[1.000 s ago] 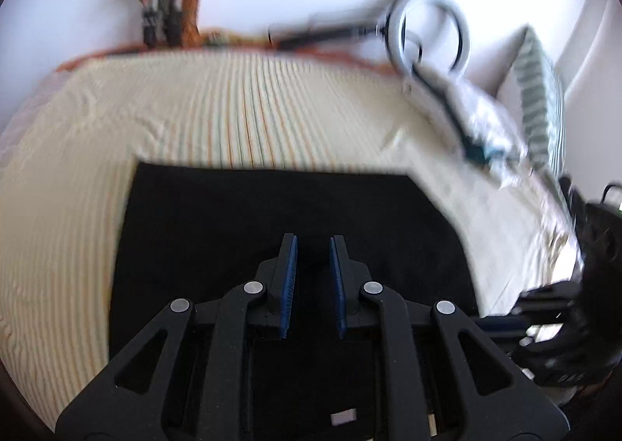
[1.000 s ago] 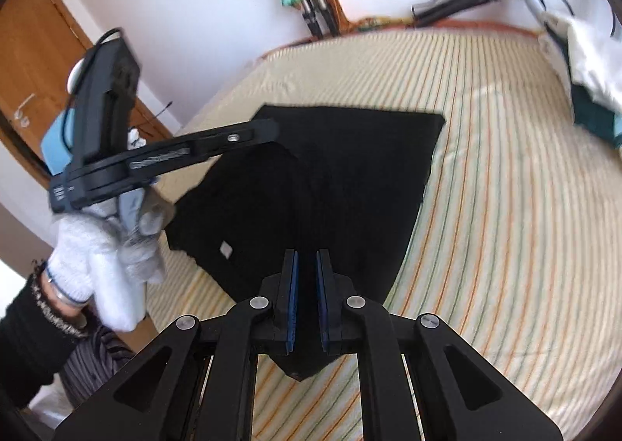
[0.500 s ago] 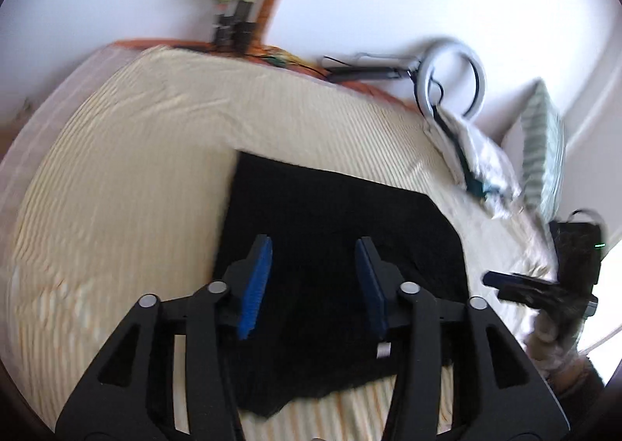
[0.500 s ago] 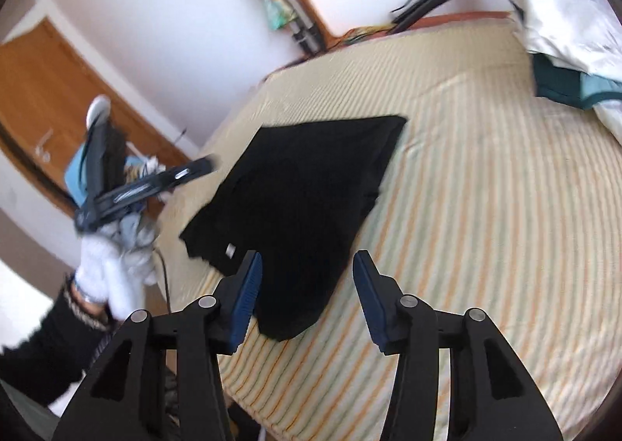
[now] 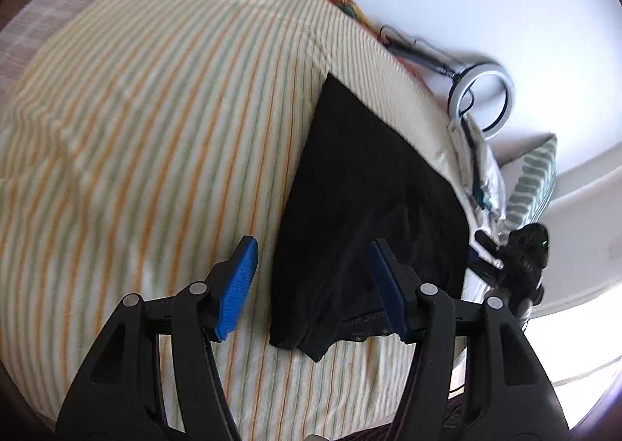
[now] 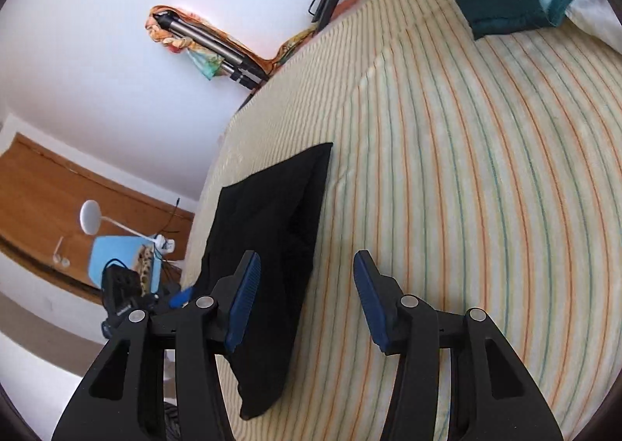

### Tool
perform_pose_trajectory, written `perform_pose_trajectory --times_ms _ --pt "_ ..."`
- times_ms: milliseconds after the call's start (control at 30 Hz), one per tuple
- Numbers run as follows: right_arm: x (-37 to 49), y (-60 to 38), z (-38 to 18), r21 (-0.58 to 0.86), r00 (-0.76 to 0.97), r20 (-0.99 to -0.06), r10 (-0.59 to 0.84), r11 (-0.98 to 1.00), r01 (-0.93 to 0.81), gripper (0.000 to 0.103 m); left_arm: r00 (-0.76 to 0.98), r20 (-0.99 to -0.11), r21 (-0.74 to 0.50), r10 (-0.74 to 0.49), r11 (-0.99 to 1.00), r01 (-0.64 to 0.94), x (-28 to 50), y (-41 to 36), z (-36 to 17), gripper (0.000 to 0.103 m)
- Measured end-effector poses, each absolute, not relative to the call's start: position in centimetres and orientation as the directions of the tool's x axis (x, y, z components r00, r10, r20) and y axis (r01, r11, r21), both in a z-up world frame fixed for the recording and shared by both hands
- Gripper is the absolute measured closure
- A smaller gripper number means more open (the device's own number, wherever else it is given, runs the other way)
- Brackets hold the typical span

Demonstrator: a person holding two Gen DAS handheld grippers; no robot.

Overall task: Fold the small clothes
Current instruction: 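Grip the folded black shirt with both tools and lift it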

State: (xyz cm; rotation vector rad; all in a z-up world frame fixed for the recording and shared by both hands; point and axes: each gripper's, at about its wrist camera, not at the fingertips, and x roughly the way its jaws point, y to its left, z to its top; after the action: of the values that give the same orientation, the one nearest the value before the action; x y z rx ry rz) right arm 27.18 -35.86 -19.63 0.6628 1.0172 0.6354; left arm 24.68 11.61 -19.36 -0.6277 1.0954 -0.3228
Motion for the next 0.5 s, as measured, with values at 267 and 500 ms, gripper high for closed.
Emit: perform_pose_trajectory --times_ms 267,500 --pt "28.6 -33.2 -19.7 0.754 0.377 -0.540 0.753 0.631 -0.180 0.055 0.450 -0.694 -0.642 -0.562 0.766 -0.032 25.5 9.9 -19.4 0.044" --pt "30.2 -31.0 -20.0 0.766 0.358 -0.540 0.762 0.621 -0.166 0.069 0.422 -0.687 -0.657 -0.592 0.754 -0.012 27.3 7.8 -20.0 0.072"
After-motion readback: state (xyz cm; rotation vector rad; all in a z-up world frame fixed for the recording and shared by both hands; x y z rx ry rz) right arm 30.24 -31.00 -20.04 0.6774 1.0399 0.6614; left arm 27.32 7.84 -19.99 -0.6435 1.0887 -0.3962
